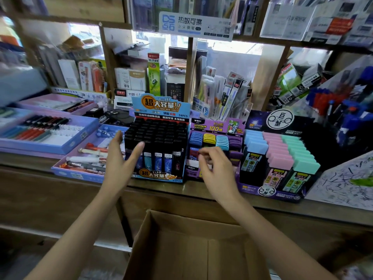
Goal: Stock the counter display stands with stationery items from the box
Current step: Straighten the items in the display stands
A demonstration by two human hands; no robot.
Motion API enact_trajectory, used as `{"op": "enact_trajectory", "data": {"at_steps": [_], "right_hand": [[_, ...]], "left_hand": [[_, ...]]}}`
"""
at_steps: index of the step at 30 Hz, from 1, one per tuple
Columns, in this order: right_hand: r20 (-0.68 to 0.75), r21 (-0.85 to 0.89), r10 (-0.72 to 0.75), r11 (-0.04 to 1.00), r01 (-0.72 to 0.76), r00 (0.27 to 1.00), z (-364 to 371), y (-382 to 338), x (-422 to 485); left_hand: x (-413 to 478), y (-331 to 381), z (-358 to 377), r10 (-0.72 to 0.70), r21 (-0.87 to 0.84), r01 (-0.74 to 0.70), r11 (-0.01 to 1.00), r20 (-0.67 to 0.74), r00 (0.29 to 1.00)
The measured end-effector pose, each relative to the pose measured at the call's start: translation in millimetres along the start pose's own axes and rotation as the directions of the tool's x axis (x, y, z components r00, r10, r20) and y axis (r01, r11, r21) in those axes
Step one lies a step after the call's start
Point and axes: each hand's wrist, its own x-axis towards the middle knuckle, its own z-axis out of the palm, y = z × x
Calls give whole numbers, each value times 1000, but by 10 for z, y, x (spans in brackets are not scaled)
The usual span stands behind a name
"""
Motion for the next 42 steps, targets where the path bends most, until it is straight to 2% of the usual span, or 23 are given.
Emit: {"op": "enact_trajectory", "data": {"at_steps": [2,4,8,11,15,18,22,26,28,30,32,33,35,37,39,42], "right_hand": [[22,185,59,981,-62,998,175,-216,104],[49,286,111,951,-121,993,363,-411,229],[15,290,222,932,-217,975,631,-586,434],[33,261,273,926,-272,961,716,-549,494],[56,247,272,928,-277,961,771,-513,524],[34,283,298,912,-296,954,751,-509,558],[35,303,329,896,-324,944,747,-524,624],[64,331,431,842,-426,900,759,-518,773],[83,328,442,834,-443,893,761,-497,811],[112,305,422,847,-435,900,762,-478,806],[149,221,379,888,-404,914,751,-449,792],[159,139,336,923,-358,928,737,-432,790],[163,-62,196,980,-188,967,699,-409,807],[241,-251,34,967,29,970,682,-405,858],[337,-381,-35,909,170,941,697,-403,896],[320,-458,-62,863,212,945,731,-390,899]], "left_hand": [[181,104,2,-67,-148,70,987,26,997],[340,163,16,-123,-262,130,956,44,991],[609,104,90,-245,-338,264,903,99,965],[681,49,88,-241,-333,294,896,192,952],[740,6,29,-217,-275,292,916,273,937],[784,18,-10,-184,-227,250,941,275,944],[864,112,2,-125,-203,162,966,185,975],[935,144,40,-191,-237,239,941,211,959],[951,151,43,-226,-273,290,917,244,943],[956,152,47,-224,-236,289,928,266,937],[932,174,35,-188,-175,243,954,279,942],[900,187,23,-136,-106,171,980,278,951],[818,222,-11,65,169,-121,978,305,950],[751,246,-16,227,363,-384,849,406,885],[698,260,-2,245,422,-453,785,461,853],[669,251,25,281,441,-449,777,396,874]]}}
